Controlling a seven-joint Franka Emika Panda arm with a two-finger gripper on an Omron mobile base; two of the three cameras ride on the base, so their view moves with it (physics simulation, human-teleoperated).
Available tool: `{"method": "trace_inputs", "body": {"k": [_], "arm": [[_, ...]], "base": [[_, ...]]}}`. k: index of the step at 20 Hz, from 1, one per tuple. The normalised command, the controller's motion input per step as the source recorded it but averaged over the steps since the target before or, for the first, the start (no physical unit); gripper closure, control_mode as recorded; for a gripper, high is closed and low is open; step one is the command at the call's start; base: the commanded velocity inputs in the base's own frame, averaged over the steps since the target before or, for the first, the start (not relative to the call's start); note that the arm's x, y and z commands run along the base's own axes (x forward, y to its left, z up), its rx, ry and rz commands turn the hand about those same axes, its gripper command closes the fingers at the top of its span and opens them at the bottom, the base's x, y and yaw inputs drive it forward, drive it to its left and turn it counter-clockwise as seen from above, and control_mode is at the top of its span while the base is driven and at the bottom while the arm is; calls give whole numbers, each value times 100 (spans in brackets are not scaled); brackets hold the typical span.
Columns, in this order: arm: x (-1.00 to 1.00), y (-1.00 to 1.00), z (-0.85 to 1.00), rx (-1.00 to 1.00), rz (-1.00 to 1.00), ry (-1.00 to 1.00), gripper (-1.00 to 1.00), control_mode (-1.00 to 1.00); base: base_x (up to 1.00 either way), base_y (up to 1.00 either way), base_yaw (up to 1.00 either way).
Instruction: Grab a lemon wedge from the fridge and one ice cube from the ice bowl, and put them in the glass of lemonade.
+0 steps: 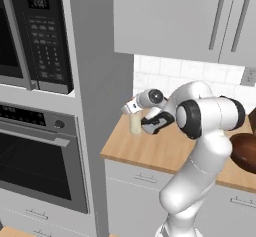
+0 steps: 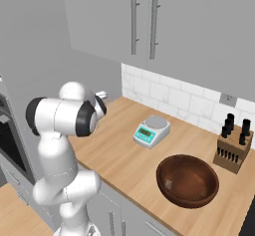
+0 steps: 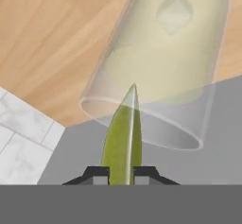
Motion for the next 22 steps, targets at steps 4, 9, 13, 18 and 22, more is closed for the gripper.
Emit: {"method": "trace_inputs", "body": {"k": [4,9,13,18,22], "arm": [[5,2,-32,-5,0,1,100,-100],[-37,-3,13,-1,0,0,-100,-100],[-33,0,61,0,0,-2,-100,-100],[-22,6,63,-2,0,0,-100,-100],[-78,-7,56,-1,0,0,-100,-100]], "base": [[0,0,0],[0,0,0],[0,0,0],[0,0,0],[0,0,0]]}}
